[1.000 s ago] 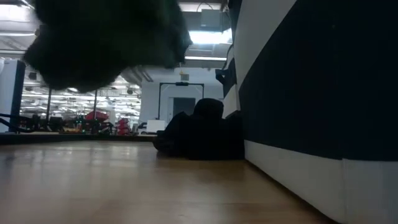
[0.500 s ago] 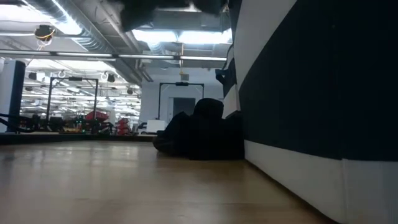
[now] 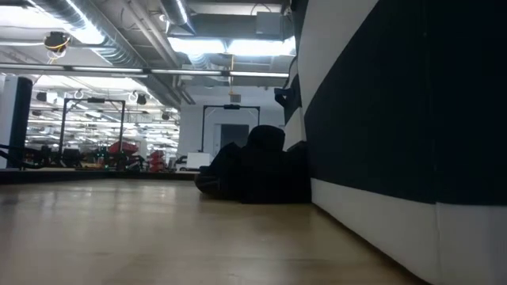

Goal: Sort clothes
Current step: Put the green polo shirt into the bottom blue bin

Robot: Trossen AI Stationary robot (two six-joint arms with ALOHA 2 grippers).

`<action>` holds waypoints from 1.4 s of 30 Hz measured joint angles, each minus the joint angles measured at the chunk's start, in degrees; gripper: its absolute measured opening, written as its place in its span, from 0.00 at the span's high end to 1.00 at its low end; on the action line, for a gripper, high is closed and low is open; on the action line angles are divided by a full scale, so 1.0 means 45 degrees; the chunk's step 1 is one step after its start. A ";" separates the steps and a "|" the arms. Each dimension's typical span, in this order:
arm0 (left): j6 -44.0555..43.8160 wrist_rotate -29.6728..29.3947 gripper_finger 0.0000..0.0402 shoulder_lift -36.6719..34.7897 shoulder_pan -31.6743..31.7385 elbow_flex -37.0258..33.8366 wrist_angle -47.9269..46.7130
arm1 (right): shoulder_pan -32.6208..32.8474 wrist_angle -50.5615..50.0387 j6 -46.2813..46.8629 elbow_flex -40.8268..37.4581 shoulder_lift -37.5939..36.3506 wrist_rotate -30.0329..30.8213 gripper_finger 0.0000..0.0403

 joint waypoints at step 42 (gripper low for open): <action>-0.0576 -0.0013 0.97 0.0034 0.0029 0.0013 -0.0503 | 0.2974 -0.5936 1.2923 -0.5272 0.3738 -0.1612 0.84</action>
